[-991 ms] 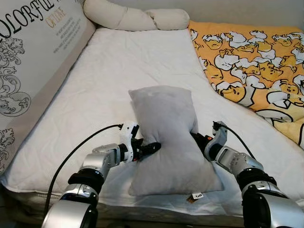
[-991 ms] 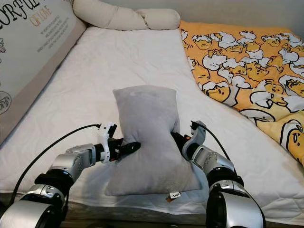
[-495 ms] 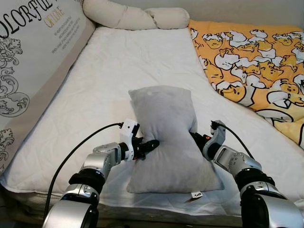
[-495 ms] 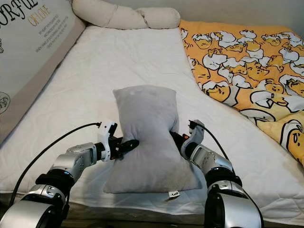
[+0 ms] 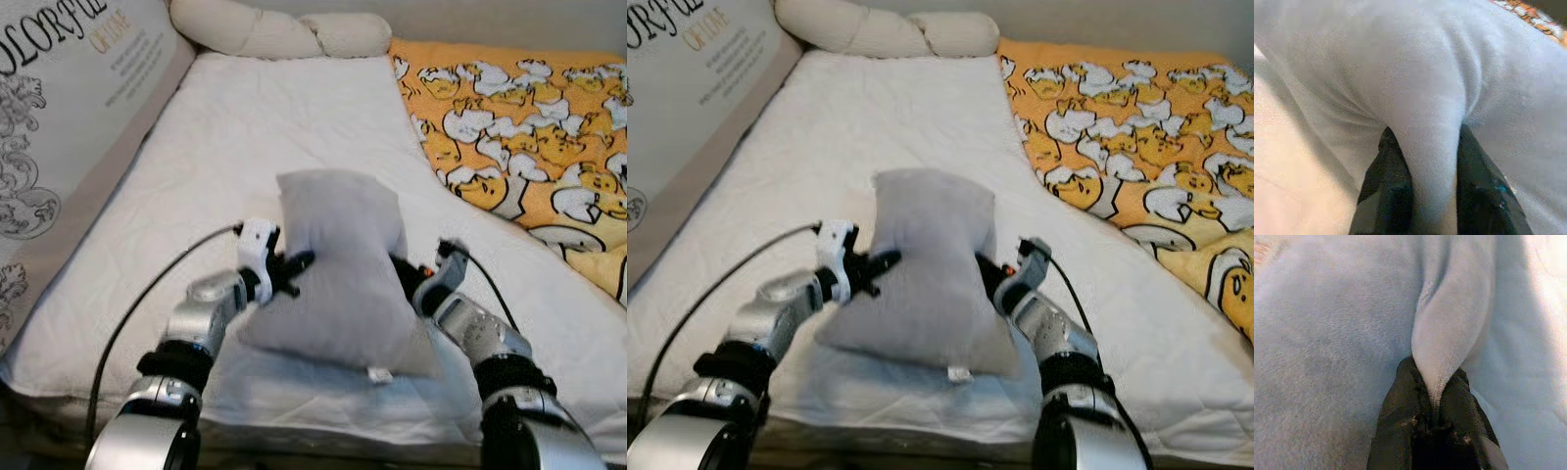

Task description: Clean up the room

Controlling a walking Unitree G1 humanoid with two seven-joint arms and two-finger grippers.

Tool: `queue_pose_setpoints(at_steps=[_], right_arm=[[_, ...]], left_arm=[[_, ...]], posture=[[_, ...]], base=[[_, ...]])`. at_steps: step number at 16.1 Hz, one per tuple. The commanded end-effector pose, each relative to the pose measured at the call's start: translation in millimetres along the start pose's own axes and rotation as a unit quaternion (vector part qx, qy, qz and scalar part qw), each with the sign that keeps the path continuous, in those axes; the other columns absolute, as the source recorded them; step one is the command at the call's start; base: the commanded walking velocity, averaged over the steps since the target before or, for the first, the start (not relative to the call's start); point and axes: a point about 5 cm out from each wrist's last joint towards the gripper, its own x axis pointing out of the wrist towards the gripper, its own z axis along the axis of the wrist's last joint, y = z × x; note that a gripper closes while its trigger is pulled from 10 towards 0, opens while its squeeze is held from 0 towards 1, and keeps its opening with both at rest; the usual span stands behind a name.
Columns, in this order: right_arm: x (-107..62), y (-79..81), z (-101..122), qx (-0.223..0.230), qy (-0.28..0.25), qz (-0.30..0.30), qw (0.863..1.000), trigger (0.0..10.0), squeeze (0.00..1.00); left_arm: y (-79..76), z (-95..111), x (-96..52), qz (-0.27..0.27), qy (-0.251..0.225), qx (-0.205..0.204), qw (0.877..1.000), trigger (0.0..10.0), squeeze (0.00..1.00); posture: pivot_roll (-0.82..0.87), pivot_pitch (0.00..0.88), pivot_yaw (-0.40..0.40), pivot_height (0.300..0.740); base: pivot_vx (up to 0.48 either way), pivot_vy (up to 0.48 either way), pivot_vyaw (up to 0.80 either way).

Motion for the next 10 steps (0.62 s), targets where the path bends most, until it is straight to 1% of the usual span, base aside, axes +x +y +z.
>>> queue_pose_setpoints(at_steps=[1,2,3,5,6,8,10], right_arm=[[-0.9,11.1,5.1,-0.013,-0.017,0.019,1.000,0.0,0.00],[-3.7,15.6,4.6,-0.034,-0.026,0.022,0.999,0.0,0.00],[-5.6,20.8,7.1,-0.057,-0.048,0.021,0.997,0.0,0.00],[-7.9,29.8,11.8,-0.083,-0.070,0.029,0.994,0.0,0.00],[-12.7,38.3,15.8,-0.094,-0.089,0.039,0.991,0.0,0.00],[-16.5,41.4,14.9,-0.100,-0.094,0.042,0.990,0.0,0.00],[-19.8,42.4,13.5,-0.101,-0.097,0.039,0.989,0.0,0.00]], left_arm=[[-7.6,11.4,2.2,-0.009,-0.019,0.036,0.999,0.0,0.00],[-12.0,19.8,0.7,-0.010,-0.041,0.032,0.999,0.0,0.00],[-15.1,28.3,-1.8,-0.003,-0.065,0.024,0.998,0.0,0.00],[-19.3,34.4,-5.3,0.001,-0.085,0.025,0.996,0.0,0.00],[-21.8,33.7,-9.9,0.004,-0.087,0.032,0.996,0.0,0.00],[-19.6,29.4,-15.0,0.022,-0.076,0.041,0.996,0.0,0.00],[-20.2,27.1,-18.5,0.033,-0.067,0.047,0.996,0.0,0.00]], posture=[[0.01,0.000,-0.023,0.740],[0.01,0.000,-0.023,0.740],[0.01,0.000,-0.018,0.740],[0.02,0.000,-0.017,0.740],[0.01,0.000,-0.014,0.740],[0.01,0.000,-0.009,0.740],[0.03,0.000,-0.021,0.740]], base=[[0.000,0.000,0.00],[0.000,0.000,0.00],[0.000,0.000,0.00],[0.000,0.000,0.00],[0.000,0.000,0.00],[0.000,0.000,0.00],[0.000,0.000,0.00]])
